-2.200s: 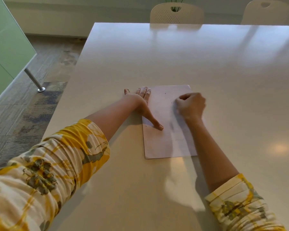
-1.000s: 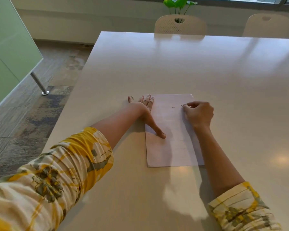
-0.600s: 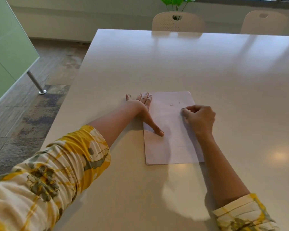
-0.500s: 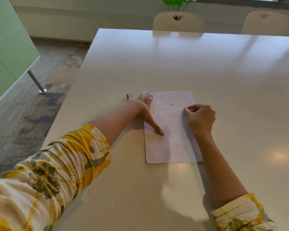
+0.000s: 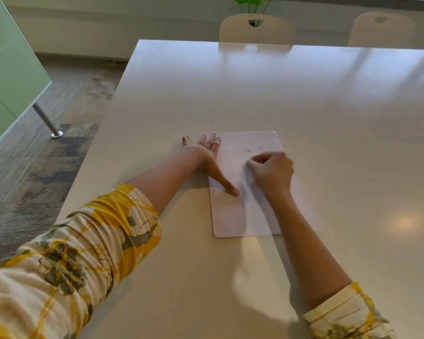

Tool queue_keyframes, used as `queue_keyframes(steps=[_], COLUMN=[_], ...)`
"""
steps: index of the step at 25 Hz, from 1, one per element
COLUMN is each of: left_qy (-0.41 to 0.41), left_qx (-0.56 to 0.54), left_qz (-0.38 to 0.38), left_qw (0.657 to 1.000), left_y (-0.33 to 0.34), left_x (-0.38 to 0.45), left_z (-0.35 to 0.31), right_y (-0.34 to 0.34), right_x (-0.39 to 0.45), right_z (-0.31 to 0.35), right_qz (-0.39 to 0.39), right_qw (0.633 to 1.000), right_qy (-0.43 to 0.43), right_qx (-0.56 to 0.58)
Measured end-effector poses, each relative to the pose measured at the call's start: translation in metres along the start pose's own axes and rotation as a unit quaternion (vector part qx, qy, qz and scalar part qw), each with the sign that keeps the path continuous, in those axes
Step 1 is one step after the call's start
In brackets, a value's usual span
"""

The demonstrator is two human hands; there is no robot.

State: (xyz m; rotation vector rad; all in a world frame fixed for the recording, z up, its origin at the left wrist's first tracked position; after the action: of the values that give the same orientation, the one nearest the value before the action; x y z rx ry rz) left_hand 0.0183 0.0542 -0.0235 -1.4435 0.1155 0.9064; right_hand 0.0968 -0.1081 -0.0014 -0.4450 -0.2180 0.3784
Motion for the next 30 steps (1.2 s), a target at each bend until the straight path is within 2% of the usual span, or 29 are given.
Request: queue_keyframes(steps=[2, 3, 5, 8, 10, 12, 13, 17, 19, 23, 24, 28, 30], left_qy=[0.001, 0.001, 0.002, 0.002, -0.002, -0.006, -0.006, 0.001, 0.001, -0.005, -0.006, 0.001, 0.001], left_qx=[0.006, 0.006, -0.008, -0.015, 0.001, 0.022, 0.022, 0.001, 0.002, 0.017, 0.016, 0.003, 0.004], left_qz=[-0.013, -0.013, 0.001, 0.007, 0.004, -0.006, -0.006, 0.008, 0.008, 0.003, 0.004, 0.009, 0.009], left_qw=[1.0, 1.0, 1.0, 1.0, 1.0, 1.0, 1.0, 1.0, 1.0, 1.0, 1.0, 1.0, 1.0], left_y=[0.001, 0.001, 0.001, 0.001, 0.0, -0.001, 0.0, -0.001, -0.002, -0.002, -0.002, -0.002, -0.002], left_x=[0.001, 0.002, 0.001, 0.0, 0.0, 0.002, 0.002, -0.002, -0.002, -0.001, -0.001, -0.002, -0.002], left_z=[-0.001, 0.0, 0.0, -0.001, -0.001, -0.001, -0.001, -0.002, -0.002, -0.003, -0.002, -0.001, -0.002], right_y=[0.031, 0.028, -0.005, -0.037, -0.009, 0.029, 0.031, -0.043, -0.046, 0.023, 0.017, -0.059, -0.055], right_x=[-0.018, -0.017, -0.002, 0.009, -0.003, -0.025, -0.028, 0.008, 0.011, -0.021, -0.019, 0.016, 0.018], right_z=[0.007, 0.005, -0.009, -0.017, -0.002, 0.007, 0.005, -0.024, -0.022, 0.005, 0.002, -0.031, -0.026], right_qz=[0.078, 0.074, 0.009, -0.071, -0.026, 0.07, 0.078, -0.062, -0.077, 0.069, 0.057, -0.079, -0.081], right_qw=[0.996, 0.996, 1.0, 0.997, 1.0, 0.996, 0.995, 0.997, 0.996, 0.997, 0.997, 0.996, 0.996], right_qy=[-0.028, -0.024, 0.01, 0.012, -0.016, -0.041, -0.045, 0.043, 0.036, -0.035, -0.03, 0.049, 0.044], right_qx=[0.025, 0.034, 0.026, -0.028, -0.008, 0.027, 0.038, 0.011, -0.023, 0.029, 0.035, -0.003, -0.011])
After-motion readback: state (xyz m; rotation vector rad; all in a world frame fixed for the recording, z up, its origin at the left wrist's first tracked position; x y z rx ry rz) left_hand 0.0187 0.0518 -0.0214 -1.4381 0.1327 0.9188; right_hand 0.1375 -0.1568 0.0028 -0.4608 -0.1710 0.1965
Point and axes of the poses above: each hand's wrist, its own x-axis towards the middle knuckle, its own y-axis out of the palm, z = x × y, the point moved 6 cm from there along x, towards the middle knuckle, and after that the axes turned 13 degrees about x, right-handed, at the moved point
